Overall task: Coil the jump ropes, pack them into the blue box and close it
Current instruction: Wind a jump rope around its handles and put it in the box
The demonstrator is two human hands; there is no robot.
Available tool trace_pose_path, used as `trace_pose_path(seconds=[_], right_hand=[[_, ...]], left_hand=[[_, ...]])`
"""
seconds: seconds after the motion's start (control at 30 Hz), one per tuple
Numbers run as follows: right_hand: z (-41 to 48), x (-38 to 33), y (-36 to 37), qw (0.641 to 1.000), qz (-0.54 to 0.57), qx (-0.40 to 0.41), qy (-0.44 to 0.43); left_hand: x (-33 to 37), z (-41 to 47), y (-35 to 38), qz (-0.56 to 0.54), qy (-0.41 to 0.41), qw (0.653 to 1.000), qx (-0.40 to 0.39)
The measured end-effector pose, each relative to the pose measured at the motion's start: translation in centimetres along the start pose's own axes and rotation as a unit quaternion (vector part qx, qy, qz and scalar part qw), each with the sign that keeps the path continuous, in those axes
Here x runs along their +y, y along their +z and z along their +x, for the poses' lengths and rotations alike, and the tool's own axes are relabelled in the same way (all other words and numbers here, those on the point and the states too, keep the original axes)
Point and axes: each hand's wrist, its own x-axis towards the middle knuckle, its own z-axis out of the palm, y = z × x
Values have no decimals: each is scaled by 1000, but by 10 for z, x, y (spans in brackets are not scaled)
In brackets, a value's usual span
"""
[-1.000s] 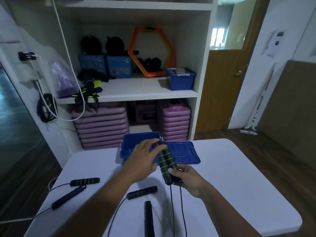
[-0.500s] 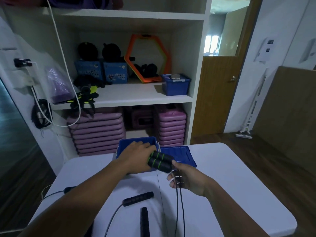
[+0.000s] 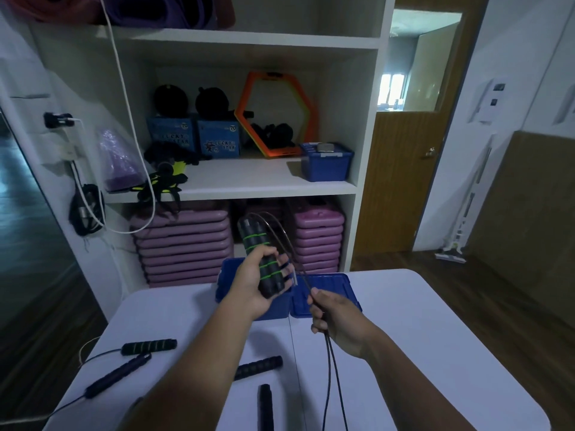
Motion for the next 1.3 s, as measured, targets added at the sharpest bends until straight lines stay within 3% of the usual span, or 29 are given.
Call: trace_pose_path(seconds=[0.33,0.47,0.6,0.67,0.7,0.8,0.87,0.97,1.03,1.13,1.23,1.3], right_hand=[[-12,17,-1,995,-92,-13,41],[-19,21,-11,981,-190,-5,51],[-24,20,-19,946,-321,10,37],[-25,15,-22,929,-369,13,24],[-25,11,-22,924,-382,14,14],[-22,-6,-19,905,-425,9,-32],[-18,-23,-15,880,-469,4,-77],[-15,-53,-9,856,-499,5,-137],[-15,-72,-5,849,-503,2,-163],[-11,-90,-6,836,-519,0,-180],[-7,-90,-9,853,-490,3,-180],[-7,-81,-8,886,-430,-4,-177]], left_hand=[[20,2,5,-71,43,996,31],[37,9,-10,12,60,996,65],[53,16,-37,174,83,975,107],[58,14,-46,317,105,934,124],[59,13,-50,409,121,896,124],[55,4,-57,670,131,727,78],[50,-3,-60,778,103,618,35],[42,-15,-61,857,116,501,-37],[39,-26,-58,867,150,469,-84],[36,-38,-54,854,206,454,-149],[39,-50,-41,819,263,469,-201],[42,-57,-33,781,279,506,-235]])
